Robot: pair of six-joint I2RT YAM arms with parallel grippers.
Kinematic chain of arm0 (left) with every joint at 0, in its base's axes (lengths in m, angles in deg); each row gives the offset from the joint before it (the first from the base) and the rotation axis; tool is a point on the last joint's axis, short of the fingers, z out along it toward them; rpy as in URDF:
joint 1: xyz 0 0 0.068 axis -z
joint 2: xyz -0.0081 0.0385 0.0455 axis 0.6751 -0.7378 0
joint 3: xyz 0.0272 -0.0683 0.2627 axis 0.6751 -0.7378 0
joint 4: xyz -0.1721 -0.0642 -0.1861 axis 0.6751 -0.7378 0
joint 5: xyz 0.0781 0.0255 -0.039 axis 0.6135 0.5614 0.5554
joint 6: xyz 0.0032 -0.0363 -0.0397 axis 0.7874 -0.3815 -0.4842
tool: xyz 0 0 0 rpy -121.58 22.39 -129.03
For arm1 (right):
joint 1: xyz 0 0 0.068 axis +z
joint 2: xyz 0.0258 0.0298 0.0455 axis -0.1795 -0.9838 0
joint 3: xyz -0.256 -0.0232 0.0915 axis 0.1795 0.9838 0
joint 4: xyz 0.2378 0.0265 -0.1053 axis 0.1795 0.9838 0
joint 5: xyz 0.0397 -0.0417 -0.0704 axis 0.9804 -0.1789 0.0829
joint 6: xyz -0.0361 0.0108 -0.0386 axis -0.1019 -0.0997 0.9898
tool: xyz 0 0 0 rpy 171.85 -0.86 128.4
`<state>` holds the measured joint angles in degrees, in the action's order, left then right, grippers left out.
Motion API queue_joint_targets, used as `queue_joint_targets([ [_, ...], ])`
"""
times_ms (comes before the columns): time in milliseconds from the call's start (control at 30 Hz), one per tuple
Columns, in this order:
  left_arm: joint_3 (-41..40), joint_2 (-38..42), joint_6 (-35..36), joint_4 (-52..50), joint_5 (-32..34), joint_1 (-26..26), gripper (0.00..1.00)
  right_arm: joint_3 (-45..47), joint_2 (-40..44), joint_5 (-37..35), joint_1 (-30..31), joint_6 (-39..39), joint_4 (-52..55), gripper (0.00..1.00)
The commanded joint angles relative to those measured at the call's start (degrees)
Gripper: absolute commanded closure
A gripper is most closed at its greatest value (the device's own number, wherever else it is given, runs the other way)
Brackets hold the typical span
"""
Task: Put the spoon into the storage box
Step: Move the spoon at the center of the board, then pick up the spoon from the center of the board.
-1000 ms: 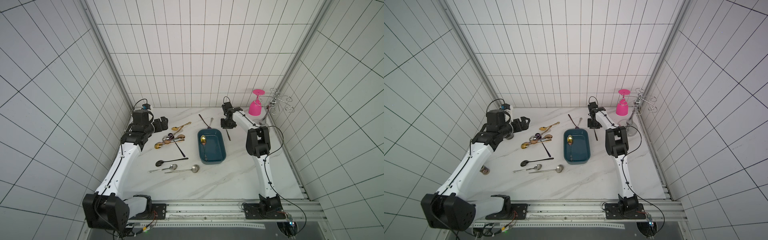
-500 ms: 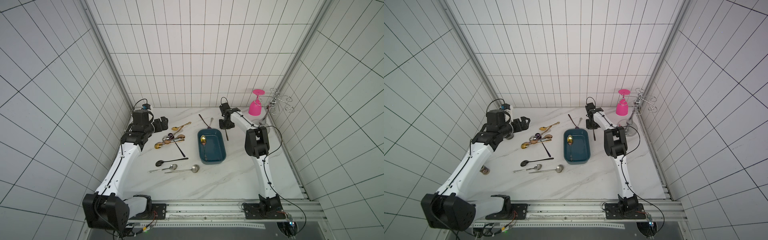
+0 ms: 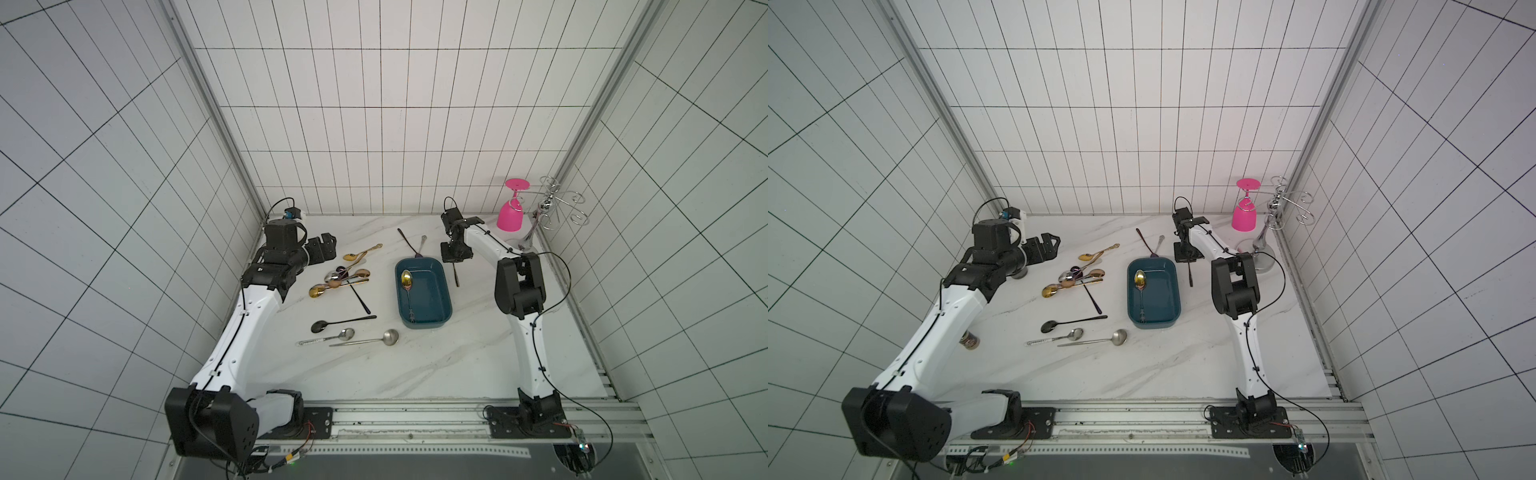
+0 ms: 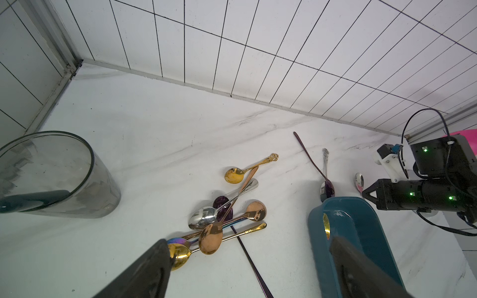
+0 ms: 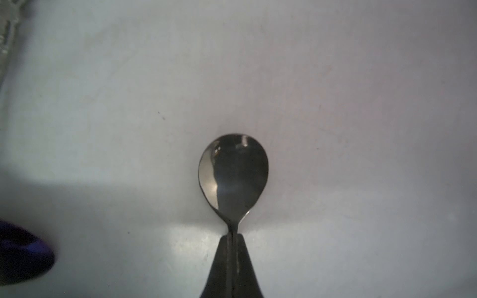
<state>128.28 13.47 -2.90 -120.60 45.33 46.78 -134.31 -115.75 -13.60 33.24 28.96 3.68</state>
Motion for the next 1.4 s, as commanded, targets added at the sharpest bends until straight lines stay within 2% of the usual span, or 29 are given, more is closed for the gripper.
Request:
queue_joint_targets([
  [0, -0.90, 0.67, 0.01, 1.17, -0.43, -0.44, 0.02, 3.04, 4.18, -0.82, 0.13, 0.26, 2.39, 0.99],
  [200, -1.08, 0.76, -0.02, 1.32, -0.43, -0.50, 0.03, 9.01, 9.31, -0.07, 0.13, -0.53, 0.72, 0.98],
  [333, -1.03, 0.87, -0.04, 1.28, -0.56, -0.62, 0.03, 8.21, 8.52, 1.08, 0.04, -1.40, 0.78, 0.80],
  [433, -1.02, 1.03, -0.13, 1.26, -0.74, -0.85, 0.03, 5.69, 6.33, 2.25, -0.13, -2.07, 1.64, 0.75],
  [967, -0.89, 0.80, -0.33, 1.08, -0.88, -1.22, 0.03, -3.70, -3.31, 2.63, -1.12, -3.97, 6.30, 0.76],
  [1167, -0.74, 0.74, -0.34, 1.08, -0.87, -1.18, 0.03, -4.19, -4.86, 1.71, -1.14, -3.95, 6.83, 0.80],
  [1367, -0.85, 0.78, -0.33, 1.09, -0.87, -1.22, 0.03, -3.71, -4.60, 0.86, -1.10, -3.80, 6.96, 0.89],
])
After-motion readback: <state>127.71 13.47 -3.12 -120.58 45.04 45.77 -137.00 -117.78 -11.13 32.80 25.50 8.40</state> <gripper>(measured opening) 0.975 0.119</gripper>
